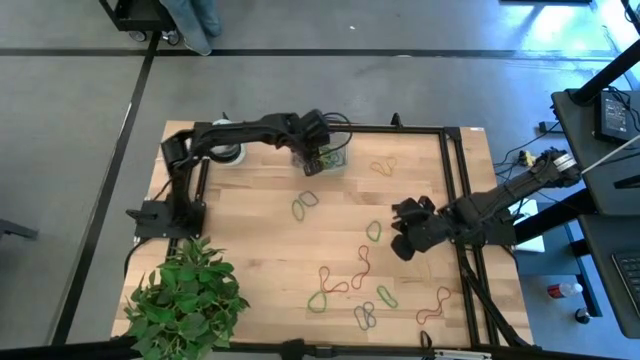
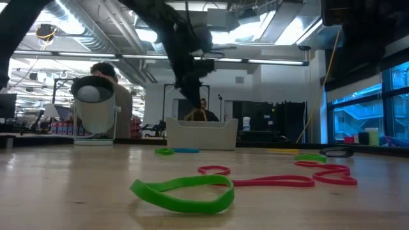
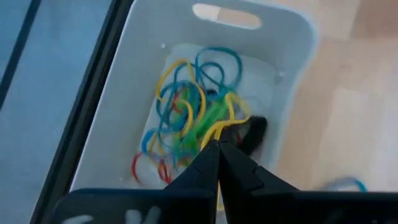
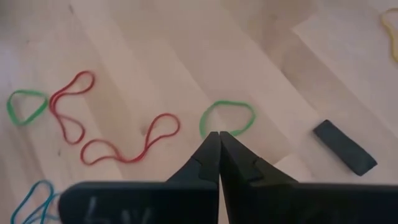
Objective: Pick and place rubber bands into bin
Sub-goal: Put the yellow rubber band into the white bin
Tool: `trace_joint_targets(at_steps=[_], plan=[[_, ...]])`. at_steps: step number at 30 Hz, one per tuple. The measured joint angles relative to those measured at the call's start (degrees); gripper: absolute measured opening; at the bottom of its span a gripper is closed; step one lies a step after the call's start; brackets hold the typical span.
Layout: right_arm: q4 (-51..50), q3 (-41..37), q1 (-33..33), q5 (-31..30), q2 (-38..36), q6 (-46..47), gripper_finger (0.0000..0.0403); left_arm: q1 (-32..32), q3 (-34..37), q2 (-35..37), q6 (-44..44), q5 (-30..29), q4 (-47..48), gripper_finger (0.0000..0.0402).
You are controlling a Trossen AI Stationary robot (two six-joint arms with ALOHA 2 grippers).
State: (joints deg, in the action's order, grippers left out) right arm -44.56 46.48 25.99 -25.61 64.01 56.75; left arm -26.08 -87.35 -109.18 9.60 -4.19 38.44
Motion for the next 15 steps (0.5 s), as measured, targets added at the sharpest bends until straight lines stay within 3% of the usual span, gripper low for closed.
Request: trace_joint_targets(at_steps=[9, 15], plan=[[0.15, 0.00, -3.27, 0.02, 0.02, -0.02, 0.0005, -1.88, 0.02, -7.55, -0.48, 1.10, -2.60, 0.0010], [0.16, 0.00, -4.82, 0.02, 0.02, -0.09, 0.0003, -2.21, 0.02, -7.95, -1.48, 2.45, -2.16, 0.0063]])
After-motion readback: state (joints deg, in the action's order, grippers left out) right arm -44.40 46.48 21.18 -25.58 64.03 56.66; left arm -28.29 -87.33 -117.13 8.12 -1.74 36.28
